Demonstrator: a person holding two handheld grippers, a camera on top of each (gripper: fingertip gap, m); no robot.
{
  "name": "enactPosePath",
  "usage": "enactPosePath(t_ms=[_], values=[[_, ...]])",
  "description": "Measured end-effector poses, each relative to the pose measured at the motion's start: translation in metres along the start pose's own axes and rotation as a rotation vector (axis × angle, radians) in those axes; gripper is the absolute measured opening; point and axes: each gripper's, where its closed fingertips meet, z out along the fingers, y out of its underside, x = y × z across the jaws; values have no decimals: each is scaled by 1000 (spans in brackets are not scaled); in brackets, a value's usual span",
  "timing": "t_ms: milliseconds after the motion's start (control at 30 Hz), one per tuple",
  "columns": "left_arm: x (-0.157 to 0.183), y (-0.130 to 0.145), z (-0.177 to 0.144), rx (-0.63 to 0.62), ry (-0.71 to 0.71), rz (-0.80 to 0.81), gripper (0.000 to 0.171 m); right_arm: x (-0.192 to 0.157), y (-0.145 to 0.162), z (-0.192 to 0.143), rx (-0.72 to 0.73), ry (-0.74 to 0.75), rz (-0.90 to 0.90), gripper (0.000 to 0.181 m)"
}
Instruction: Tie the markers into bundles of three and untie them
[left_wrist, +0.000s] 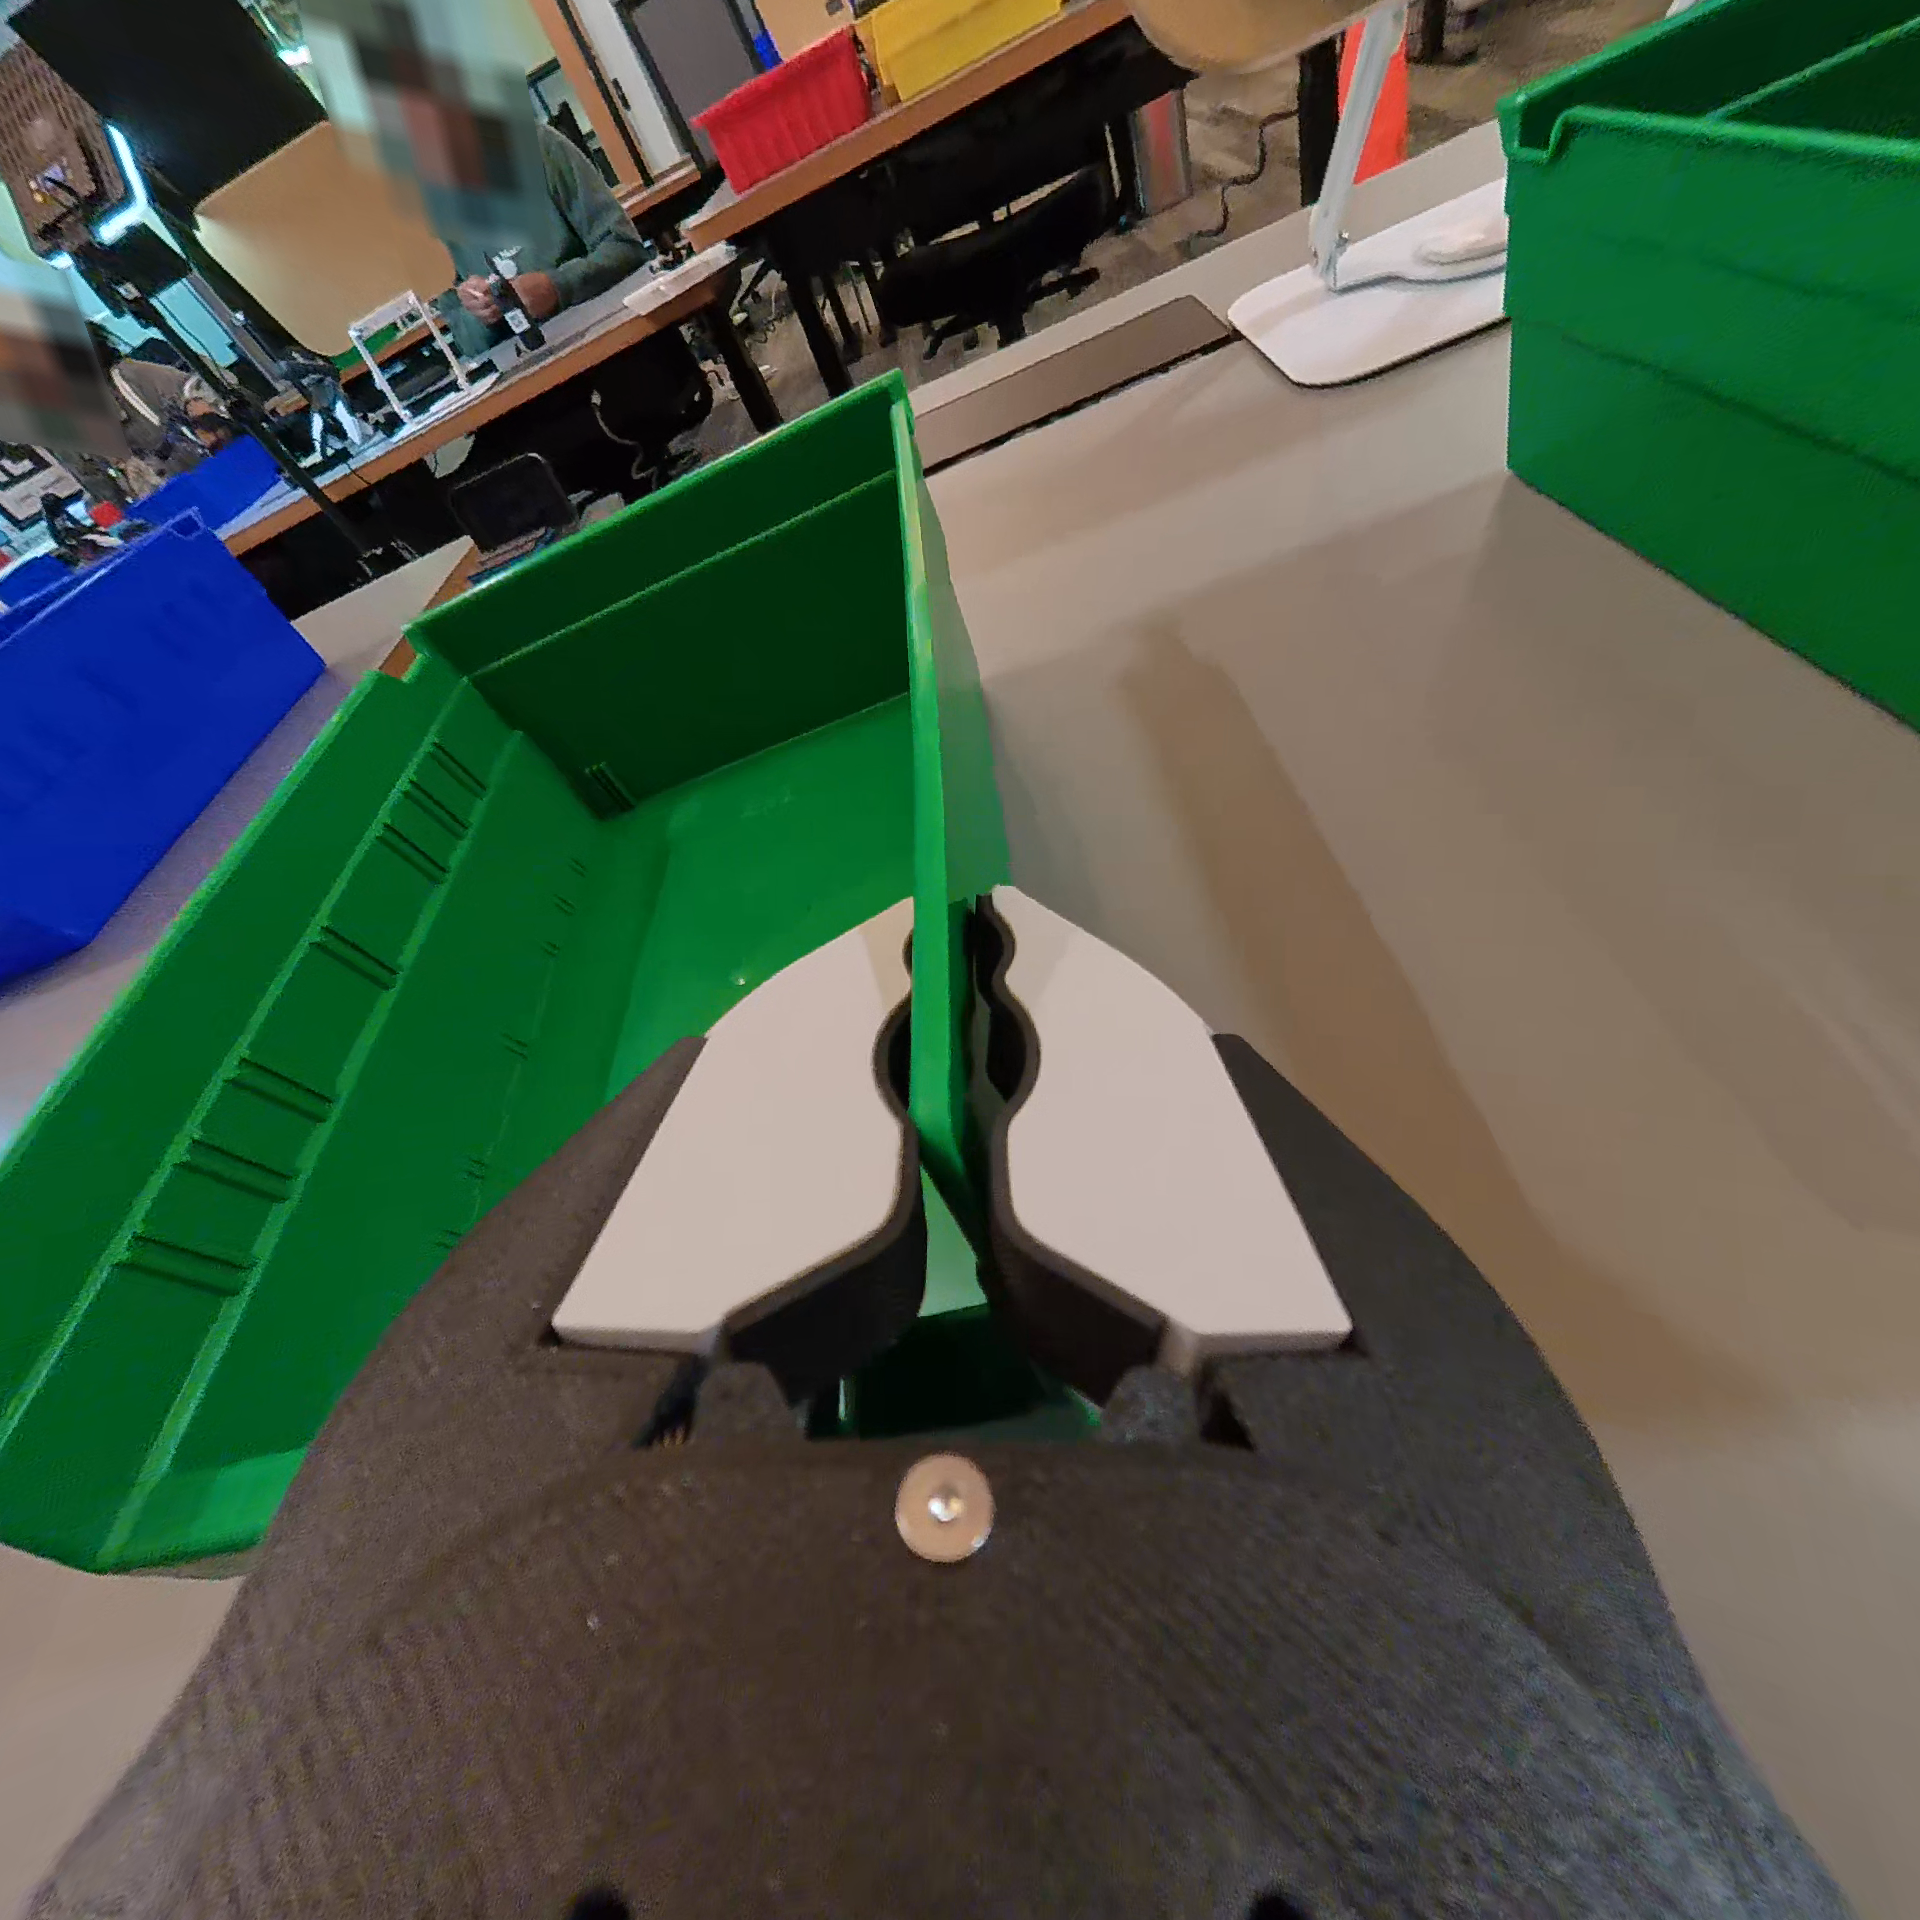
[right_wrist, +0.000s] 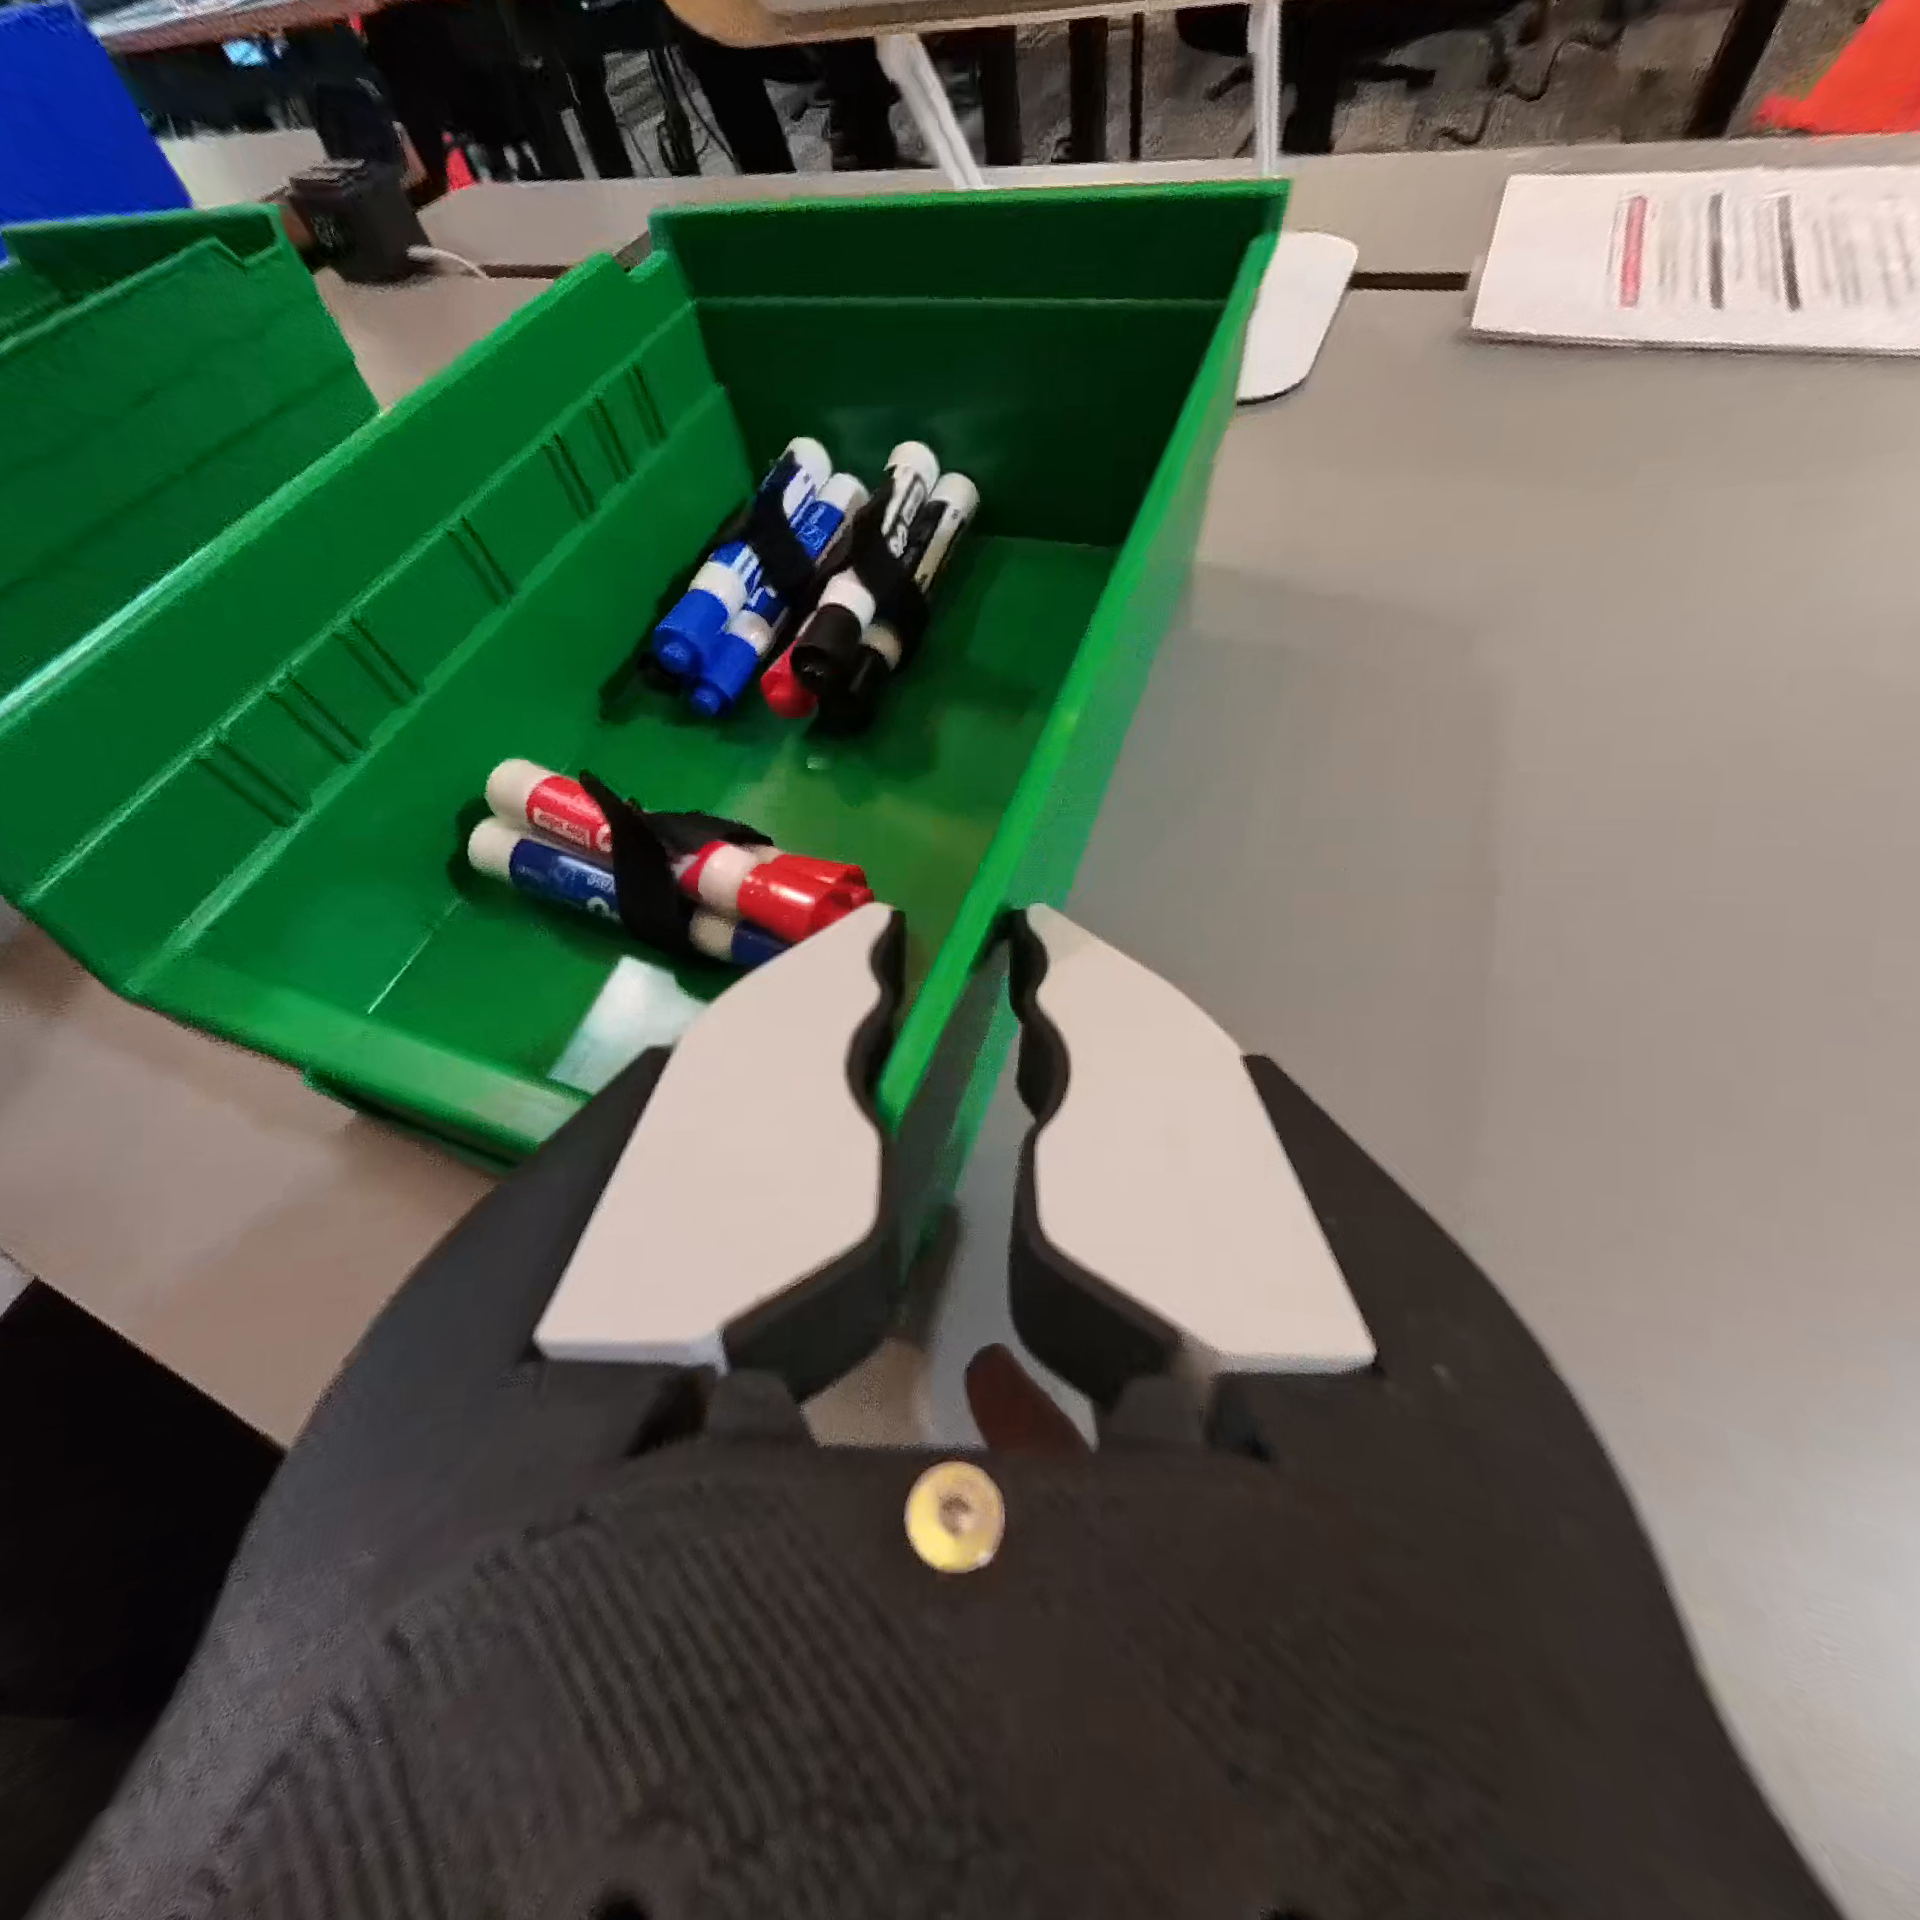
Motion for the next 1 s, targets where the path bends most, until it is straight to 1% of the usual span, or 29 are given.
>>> enactPosePath(t_ms=[100, 233, 300, 433, 533, 633, 733, 833, 1000], values=[[-5, -8, -4, 18, 1, -16, 6, 9, -1, 0, -15, 47, -22, 12], [-13, -19, -10, 55, -5, -61, 5, 8, -2, 1, -15, 87, 2, 9], [-15, -21, -12, 57, -2, -72, 5, 4, -1, 1, -20, 97, -1, 9], [-20, -26, -17, 61, -19, -34, 5, -11, -1, 6, -16, 86, 3, 9], [-32, -38, -26, 100, -62, -17, 5, -29, -3, 14, -9, 64, 9, 8], [-48, -58, -45, 128, -87, -3, 5, -52, -6, 28, 0, 51, 26, 7], [-61, -80, -66, 128, -94, -19, 5, -83, -11, 48, 6, 43, 53, 6], [-67, -99, -83, 121, -69, -77, 5, -120, -16, 70, 15, 48, 123, 6], [-69, -120, -103, 168, -2, -166, 5, -191, -24, 106, 26, 5, 194, 9]])
